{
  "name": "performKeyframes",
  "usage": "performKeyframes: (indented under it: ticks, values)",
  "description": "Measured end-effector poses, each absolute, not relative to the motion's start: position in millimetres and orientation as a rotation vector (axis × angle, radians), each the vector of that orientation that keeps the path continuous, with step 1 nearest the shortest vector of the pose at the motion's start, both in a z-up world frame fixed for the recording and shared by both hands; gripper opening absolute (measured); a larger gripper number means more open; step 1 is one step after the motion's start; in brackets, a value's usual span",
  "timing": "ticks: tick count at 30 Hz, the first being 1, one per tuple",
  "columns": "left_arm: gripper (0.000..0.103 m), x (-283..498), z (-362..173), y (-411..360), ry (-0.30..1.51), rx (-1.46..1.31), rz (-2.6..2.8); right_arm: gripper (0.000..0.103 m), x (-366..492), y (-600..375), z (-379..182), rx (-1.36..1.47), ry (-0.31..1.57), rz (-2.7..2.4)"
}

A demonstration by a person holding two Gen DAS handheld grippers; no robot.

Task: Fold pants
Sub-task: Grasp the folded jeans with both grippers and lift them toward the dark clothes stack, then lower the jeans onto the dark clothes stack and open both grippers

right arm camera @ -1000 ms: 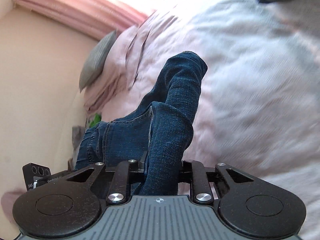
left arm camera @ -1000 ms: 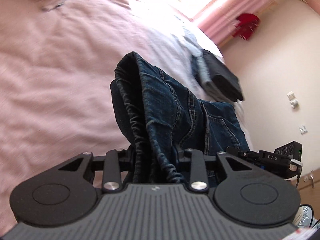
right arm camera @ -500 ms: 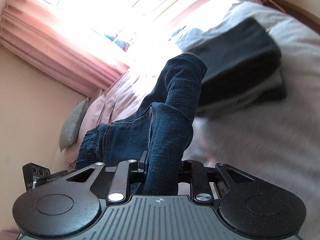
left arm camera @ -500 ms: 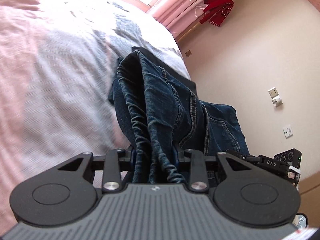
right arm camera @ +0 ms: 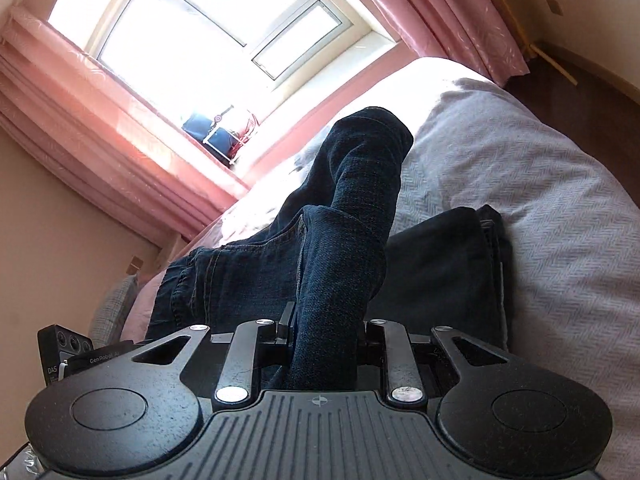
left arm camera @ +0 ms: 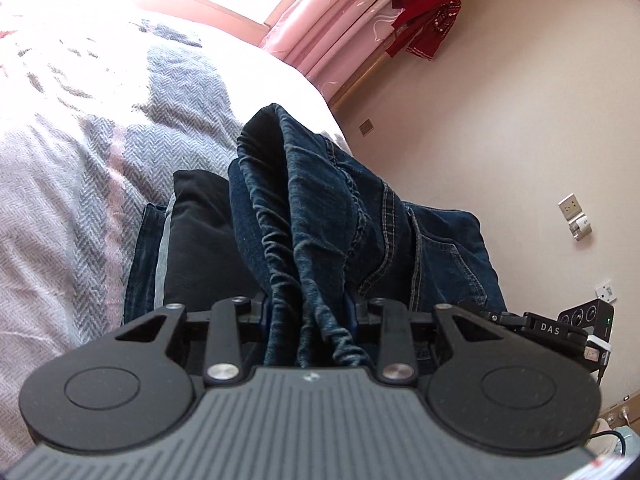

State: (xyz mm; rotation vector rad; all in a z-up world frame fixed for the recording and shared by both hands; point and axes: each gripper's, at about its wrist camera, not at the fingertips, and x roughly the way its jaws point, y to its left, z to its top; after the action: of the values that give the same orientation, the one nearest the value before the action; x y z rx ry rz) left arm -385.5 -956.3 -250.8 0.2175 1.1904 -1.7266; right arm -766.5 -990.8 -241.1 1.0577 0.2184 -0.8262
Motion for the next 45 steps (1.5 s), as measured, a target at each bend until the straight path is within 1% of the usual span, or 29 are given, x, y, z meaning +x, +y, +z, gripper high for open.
performKeyframes:
  ticks: [6, 8, 9, 10, 12, 13, 15, 16, 17, 18, 19, 21, 22, 23, 25, 27, 29, 31, 33, 36, 39, 41, 45]
  values:
    - [0.028, -383, -301, -990, 1.244, 0.256, -1.69, 0.02, -771, -1029, -292, 1.112, 0.242, -0.819]
    - [0.03, -383, -319, -998, 1.255, 0.298, -1.681, 0.023, -770, -1037, -312, 1.152, 0.276, -0.845]
    - [0.033, -382, -327, -999, 1.256, 0.301, -1.68, 0.03, -770, -1039, -322, 1.165, 0.291, -0.868]
    - [0.039, -378, -334, -999, 1.261, 0.283, -1.681, 0.032, -772, -1039, -331, 1.168, 0.284, -0.88]
    - [0.043, -369, -341, -998, 1.287, 0.249, -1.685, 0.034, -779, -1037, -341, 1.196, 0.227, -0.873]
    - [0.046, -363, -340, -998, 1.292, 0.253, -1.686, 0.035, -784, -1036, -339, 1.217, 0.21, -0.883]
    - [0.051, -352, -324, -990, 1.218, 0.281, -1.69, 0.038, -790, -1030, -320, 1.196, 0.229, -0.937]
    - [0.049, -345, -312, -984, 1.155, 0.281, -1.675, 0.039, -792, -1025, -307, 1.155, 0.257, -0.974]
    - [0.049, -336, -302, -980, 1.111, 0.263, -1.654, 0.039, -792, -1021, -295, 1.094, 0.287, -1.032]
    - [0.049, -326, -291, -979, 1.104, 0.247, -1.621, 0.039, -791, -1016, -282, 1.019, 0.312, -1.099]
    - [0.047, -319, -281, -979, 1.095, 0.226, -1.595, 0.039, -789, -1013, -270, 0.956, 0.342, -1.163]
    - [0.042, -320, -262, -987, 1.032, 0.211, -1.603, 0.039, -782, -1013, -250, 0.841, 0.342, -1.225]
    - [0.036, -332, -252, -994, 0.988, 0.252, -1.631, 0.039, -773, -1014, -242, 0.783, 0.351, -1.232]
    - [0.033, -348, -246, -1001, 0.94, 0.294, -1.665, 0.039, -759, -1018, -235, 0.715, 0.385, -1.226]
    - [0.034, -387, -243, -1015, 0.843, 0.392, -1.728, 0.039, -731, -1026, -233, 0.594, 0.466, -1.215]
    - [0.032, -421, -253, -1026, 0.747, 0.521, -1.697, 0.039, -707, -1036, -241, 0.516, 0.513, -1.211]
    - [0.031, -437, -283, -1033, 0.7, 0.595, -1.606, 0.039, -695, -1047, -260, 0.483, 0.55, -1.239]
    - [0.033, -438, -310, -1033, 0.682, 0.57, -1.58, 0.038, -689, -1058, -286, 0.457, 0.621, -1.26]
    - [0.033, -438, -324, -1029, 0.654, 0.544, -1.592, 0.038, -687, -1062, -314, 0.394, 0.672, -1.249]
    - [0.035, -426, -334, -1034, 0.713, 0.517, -1.609, 0.038, -695, -1065, -330, 0.438, 0.647, -1.245]
    - [0.035, -417, -319, -1037, 0.748, 0.52, -1.621, 0.038, -695, -1062, -315, 0.46, 0.643, -1.236]
    - [0.031, -412, -298, -1025, 0.721, 0.526, -1.618, 0.038, -696, -1054, -295, 0.483, 0.641, -1.24]
    - [0.03, -413, -257, -976, 0.683, 0.53, -1.679, 0.038, -707, -1005, -257, 0.546, 0.515, -1.181]
